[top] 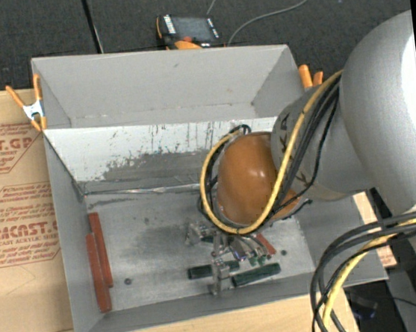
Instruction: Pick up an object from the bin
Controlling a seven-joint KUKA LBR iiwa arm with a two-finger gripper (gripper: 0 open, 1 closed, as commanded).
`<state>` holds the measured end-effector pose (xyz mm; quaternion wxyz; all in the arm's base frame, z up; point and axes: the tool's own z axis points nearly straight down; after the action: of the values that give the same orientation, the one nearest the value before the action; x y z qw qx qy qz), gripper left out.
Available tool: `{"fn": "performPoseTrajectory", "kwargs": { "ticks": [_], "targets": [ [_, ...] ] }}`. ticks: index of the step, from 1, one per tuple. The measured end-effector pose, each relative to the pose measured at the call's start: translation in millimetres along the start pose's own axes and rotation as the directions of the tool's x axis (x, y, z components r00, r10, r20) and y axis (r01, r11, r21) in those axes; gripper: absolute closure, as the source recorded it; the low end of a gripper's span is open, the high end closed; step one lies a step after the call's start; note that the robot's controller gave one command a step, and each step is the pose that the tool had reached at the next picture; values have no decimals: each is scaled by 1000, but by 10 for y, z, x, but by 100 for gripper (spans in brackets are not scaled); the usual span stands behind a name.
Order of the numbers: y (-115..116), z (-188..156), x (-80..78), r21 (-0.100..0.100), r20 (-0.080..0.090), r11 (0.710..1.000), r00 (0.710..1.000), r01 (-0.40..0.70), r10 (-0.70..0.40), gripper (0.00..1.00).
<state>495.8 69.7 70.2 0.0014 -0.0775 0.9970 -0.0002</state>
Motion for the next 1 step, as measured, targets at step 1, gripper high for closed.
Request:
{"fn": "performPoseTrajectory", "kwargs": {
  "ticks": [1],
  "targets": [
    [5,-17,-12,-2,6,1000,1000,0,0,100]
  ]
}}
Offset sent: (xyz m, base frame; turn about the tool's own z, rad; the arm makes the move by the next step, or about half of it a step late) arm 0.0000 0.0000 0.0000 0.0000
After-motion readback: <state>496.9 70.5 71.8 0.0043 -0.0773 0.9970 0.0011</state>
